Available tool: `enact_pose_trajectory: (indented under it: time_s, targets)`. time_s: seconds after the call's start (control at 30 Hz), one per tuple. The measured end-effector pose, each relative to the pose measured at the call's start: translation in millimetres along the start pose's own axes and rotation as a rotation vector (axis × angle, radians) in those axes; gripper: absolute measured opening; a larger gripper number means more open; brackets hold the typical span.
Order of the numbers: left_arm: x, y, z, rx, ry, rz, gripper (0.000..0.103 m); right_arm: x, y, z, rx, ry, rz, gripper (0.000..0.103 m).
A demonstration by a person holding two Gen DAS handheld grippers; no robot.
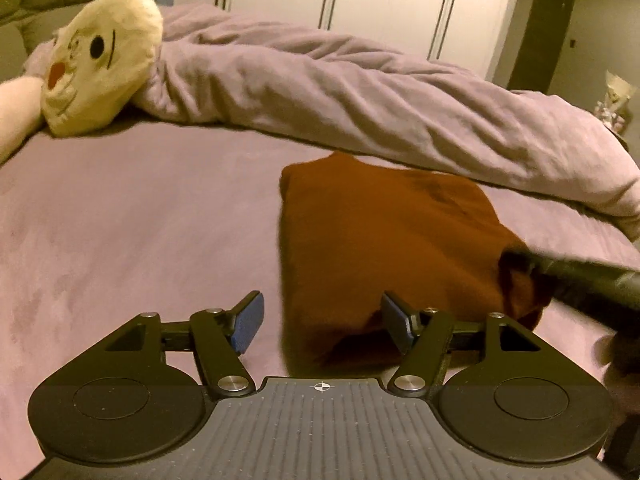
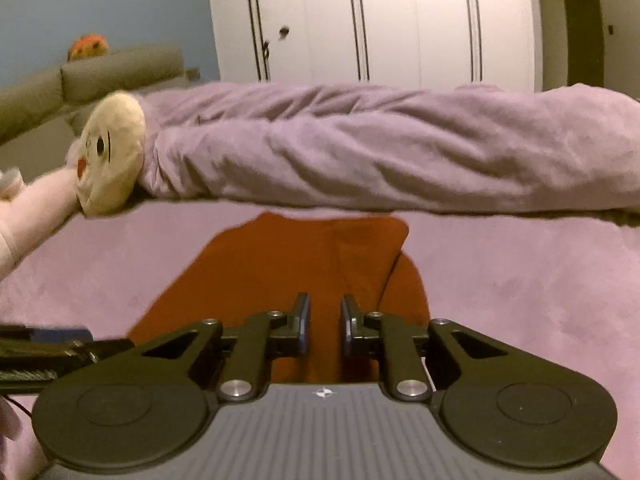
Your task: Fold small clothes
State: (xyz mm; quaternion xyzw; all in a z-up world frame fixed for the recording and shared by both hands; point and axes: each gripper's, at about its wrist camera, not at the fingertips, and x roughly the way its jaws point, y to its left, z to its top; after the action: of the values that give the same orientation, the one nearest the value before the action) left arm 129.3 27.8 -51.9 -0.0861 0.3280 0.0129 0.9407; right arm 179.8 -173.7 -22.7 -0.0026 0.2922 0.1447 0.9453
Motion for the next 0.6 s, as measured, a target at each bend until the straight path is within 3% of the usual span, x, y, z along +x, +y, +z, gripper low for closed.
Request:
enact_pose_trajectory:
  time_s: [0.1, 0.17, 0.33, 0.6]
  targets:
    - [-4, 1, 6, -0.008, -0.039, 0.013, 0.077, 17, 4, -18, -0.096, 0.112, -0.084, 0.015]
    - [4, 1, 11, -0.013, -0.028, 0.039, 0.078, 22, 3, -27, -0.143, 0.140, -0.119, 0.015]
    - [33, -1, 6, -0.021, 0.062, 0.073, 0.081, 26, -4, -28, -0.104, 0.140, -0.097, 0.015]
    - [55, -3, -11, 0.009, 0.087, 0.122, 0.098, 27, -4, -38, -0.155, 0.111, -0.099, 0.016]
